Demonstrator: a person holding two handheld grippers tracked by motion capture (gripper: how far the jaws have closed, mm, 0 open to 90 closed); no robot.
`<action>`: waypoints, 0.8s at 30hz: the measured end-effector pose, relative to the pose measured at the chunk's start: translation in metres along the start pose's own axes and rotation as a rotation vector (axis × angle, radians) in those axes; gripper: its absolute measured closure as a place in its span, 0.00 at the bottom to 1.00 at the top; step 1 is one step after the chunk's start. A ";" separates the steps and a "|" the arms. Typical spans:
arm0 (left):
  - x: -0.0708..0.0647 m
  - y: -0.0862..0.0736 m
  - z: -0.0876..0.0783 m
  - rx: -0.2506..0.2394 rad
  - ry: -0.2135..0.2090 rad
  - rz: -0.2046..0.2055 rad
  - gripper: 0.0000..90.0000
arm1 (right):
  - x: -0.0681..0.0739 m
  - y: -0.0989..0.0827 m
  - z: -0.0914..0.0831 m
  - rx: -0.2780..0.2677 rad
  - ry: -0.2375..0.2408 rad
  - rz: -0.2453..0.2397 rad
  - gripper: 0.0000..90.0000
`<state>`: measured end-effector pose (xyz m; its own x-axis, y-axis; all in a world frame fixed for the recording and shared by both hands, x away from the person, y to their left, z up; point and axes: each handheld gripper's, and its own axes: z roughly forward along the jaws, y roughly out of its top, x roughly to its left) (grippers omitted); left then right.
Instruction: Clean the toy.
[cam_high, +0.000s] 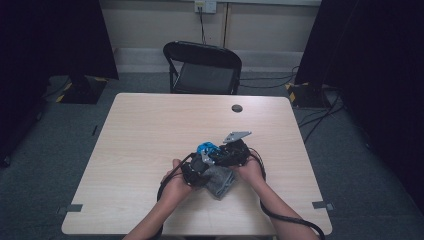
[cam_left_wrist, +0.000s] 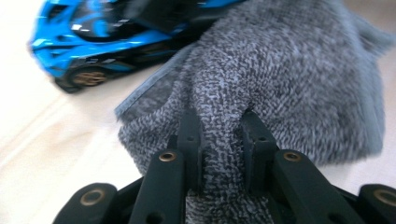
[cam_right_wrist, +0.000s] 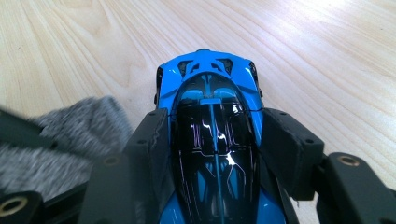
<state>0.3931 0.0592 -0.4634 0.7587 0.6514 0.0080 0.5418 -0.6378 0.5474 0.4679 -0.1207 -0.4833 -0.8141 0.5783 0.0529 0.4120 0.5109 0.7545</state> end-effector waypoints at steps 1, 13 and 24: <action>0.002 0.000 0.000 -0.003 0.010 -0.005 0.81 | 0.000 0.000 0.000 0.002 -0.001 -0.003 0.47; 0.026 0.005 0.000 0.004 0.078 -0.052 0.82 | 0.001 -0.001 -0.001 -0.006 -0.002 0.001 0.48; 0.044 0.000 -0.004 0.013 0.105 -0.099 0.83 | 0.001 -0.002 -0.001 -0.014 -0.004 -0.001 0.48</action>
<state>0.4251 0.0894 -0.4593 0.6599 0.7501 0.0422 0.6173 -0.5734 0.5387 0.4659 -0.1223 -0.4842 -0.8128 0.5804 0.0496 0.4055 0.5027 0.7635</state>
